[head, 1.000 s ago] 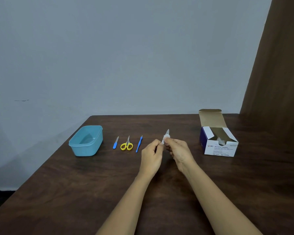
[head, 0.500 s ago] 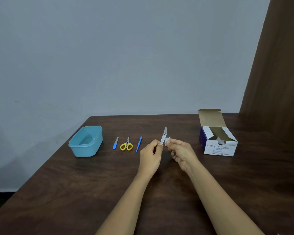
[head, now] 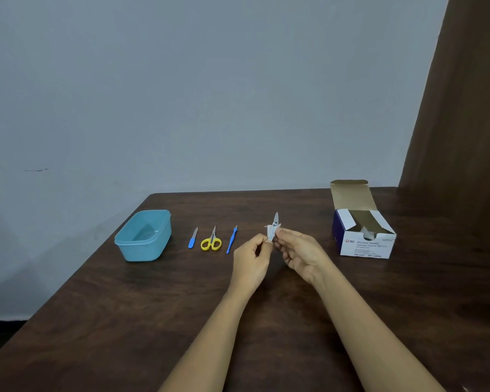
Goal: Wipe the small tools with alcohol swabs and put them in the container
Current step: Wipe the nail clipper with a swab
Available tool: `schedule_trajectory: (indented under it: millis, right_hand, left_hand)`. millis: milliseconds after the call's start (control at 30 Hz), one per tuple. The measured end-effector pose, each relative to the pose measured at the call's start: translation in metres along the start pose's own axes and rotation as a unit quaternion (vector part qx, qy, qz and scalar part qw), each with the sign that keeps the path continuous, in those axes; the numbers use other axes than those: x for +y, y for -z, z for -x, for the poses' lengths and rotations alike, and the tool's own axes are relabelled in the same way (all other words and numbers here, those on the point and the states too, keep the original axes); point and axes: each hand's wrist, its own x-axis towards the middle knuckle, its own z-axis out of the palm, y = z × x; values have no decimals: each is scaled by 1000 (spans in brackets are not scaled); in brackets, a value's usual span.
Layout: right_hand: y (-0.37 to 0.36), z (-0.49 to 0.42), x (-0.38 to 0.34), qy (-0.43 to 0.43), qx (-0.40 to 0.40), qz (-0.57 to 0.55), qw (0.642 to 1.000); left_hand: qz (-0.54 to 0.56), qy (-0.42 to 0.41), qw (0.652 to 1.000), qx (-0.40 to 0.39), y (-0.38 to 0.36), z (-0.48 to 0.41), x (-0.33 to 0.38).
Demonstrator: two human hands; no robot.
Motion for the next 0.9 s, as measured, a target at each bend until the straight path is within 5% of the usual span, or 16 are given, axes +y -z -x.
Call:
schedule_trajectory:
  millis: [900]
  right_hand:
    - [2, -3, 3, 23, -3, 60, 998]
  left_hand:
    - [-42, -28, 999, 6, 0, -1, 0]
